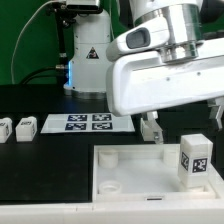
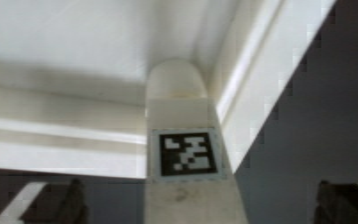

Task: Assemble one leg

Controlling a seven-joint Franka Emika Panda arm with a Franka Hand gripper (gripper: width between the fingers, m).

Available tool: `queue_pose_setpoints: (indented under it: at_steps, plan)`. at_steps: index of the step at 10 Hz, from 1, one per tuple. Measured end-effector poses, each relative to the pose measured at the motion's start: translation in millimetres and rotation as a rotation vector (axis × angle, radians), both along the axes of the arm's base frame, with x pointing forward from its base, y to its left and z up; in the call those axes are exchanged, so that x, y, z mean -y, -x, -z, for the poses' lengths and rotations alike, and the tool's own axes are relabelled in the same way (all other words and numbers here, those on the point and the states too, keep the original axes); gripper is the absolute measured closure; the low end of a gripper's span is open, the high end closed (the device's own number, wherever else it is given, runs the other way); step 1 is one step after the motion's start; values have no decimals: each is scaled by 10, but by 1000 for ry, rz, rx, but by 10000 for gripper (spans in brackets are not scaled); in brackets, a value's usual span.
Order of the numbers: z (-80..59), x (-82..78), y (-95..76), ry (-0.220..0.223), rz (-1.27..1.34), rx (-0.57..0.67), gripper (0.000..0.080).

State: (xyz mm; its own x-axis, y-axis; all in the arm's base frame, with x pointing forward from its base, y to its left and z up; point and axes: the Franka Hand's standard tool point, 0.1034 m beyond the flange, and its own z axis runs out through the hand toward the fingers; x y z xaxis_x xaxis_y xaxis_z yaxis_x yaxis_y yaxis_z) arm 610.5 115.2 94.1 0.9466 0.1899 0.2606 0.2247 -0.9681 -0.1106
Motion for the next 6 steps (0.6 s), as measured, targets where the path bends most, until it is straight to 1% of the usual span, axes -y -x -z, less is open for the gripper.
queue_pose_setpoints:
  at_steps: [1, 4, 5, 6]
  plan:
    - [11, -12, -17, -3, -5, -75, 150]
    - [22, -59, 17, -7, -27, -372, 150]
    - [39, -74, -50, -12, -31, -391, 150]
    - [39, -66, -84, -13, -29, -381, 150]
